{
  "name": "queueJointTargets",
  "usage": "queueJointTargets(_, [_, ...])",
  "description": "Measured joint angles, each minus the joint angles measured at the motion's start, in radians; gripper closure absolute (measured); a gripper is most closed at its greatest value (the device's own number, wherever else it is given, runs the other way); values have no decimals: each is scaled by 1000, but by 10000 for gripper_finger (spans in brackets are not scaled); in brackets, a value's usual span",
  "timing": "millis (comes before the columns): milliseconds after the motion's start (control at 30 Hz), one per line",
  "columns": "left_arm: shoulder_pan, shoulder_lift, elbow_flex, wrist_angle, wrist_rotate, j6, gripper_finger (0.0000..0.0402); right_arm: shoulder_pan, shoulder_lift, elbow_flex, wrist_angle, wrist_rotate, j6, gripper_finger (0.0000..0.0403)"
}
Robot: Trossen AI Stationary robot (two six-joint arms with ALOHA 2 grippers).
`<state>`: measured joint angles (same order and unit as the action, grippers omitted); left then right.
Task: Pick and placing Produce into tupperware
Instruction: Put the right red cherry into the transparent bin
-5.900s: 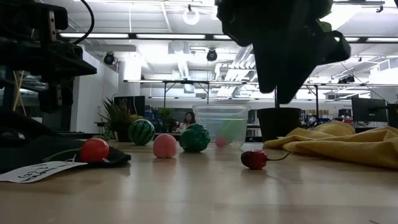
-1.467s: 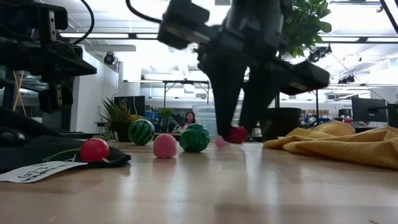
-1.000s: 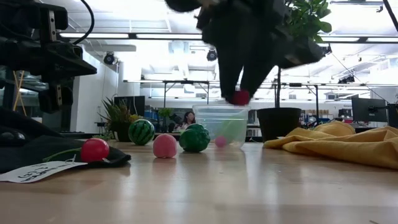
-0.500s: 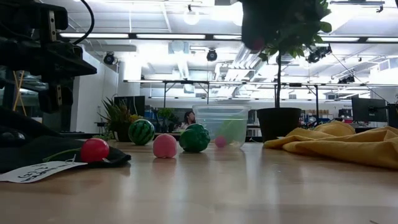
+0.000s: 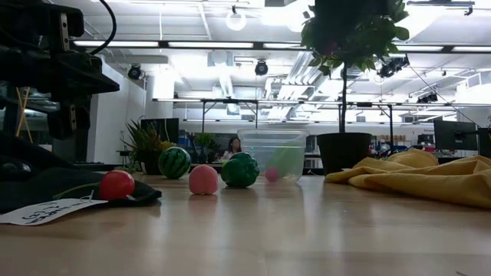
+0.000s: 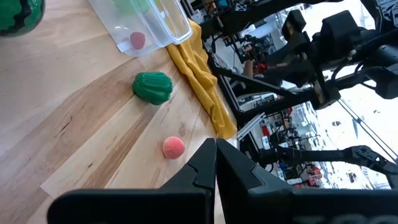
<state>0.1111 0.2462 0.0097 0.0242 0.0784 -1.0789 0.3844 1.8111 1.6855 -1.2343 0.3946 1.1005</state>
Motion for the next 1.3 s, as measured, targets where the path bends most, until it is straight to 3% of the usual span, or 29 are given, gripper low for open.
queueJointTargets(533, [0,0,0,0,0,0,401,-176,6,0,62,117,-192,330])
queueJointTargets(900, [0,0,0,0,0,0,401,-284,101,0,217,110,-264,330])
queueJointTargets(1300, [0,0,0,0,0,0,401,-347,179,-1,248,110,-264,330])
